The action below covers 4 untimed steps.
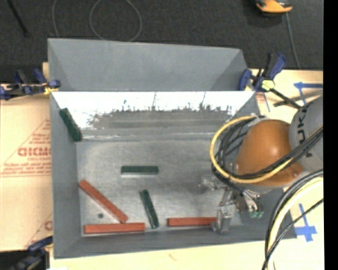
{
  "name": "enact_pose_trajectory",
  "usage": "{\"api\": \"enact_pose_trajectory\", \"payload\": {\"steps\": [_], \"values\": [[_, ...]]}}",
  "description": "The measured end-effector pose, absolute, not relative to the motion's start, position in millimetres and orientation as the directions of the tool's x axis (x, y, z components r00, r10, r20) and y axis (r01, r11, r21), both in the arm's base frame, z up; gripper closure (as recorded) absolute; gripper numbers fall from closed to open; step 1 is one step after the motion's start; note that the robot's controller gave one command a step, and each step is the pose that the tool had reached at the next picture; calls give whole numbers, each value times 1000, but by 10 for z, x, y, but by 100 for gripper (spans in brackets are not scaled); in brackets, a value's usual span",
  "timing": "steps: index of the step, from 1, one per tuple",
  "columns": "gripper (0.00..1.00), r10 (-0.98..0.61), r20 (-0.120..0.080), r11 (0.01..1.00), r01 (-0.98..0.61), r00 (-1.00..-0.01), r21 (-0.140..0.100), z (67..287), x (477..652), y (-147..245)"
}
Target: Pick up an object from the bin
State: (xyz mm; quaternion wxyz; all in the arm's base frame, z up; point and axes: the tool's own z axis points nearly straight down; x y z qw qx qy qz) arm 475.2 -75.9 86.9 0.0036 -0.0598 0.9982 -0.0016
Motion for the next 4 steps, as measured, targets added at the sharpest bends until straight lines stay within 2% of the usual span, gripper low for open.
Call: {"api": "enact_pose_trajectory", "payload": {"steps": [1, 2, 3, 4], "values": [[100, -122, -5, 992, -122, -992, -1, 880, 4746, -725], [100, -133, 2, 991, -133, -991, -6, 753, 4774, -600], [0, -133, -15, 991, -133, -991, -4, 727, 4797, -574], [0, -162, -9, 987, -162, -987, -1, 900, 4780, -303]]}}
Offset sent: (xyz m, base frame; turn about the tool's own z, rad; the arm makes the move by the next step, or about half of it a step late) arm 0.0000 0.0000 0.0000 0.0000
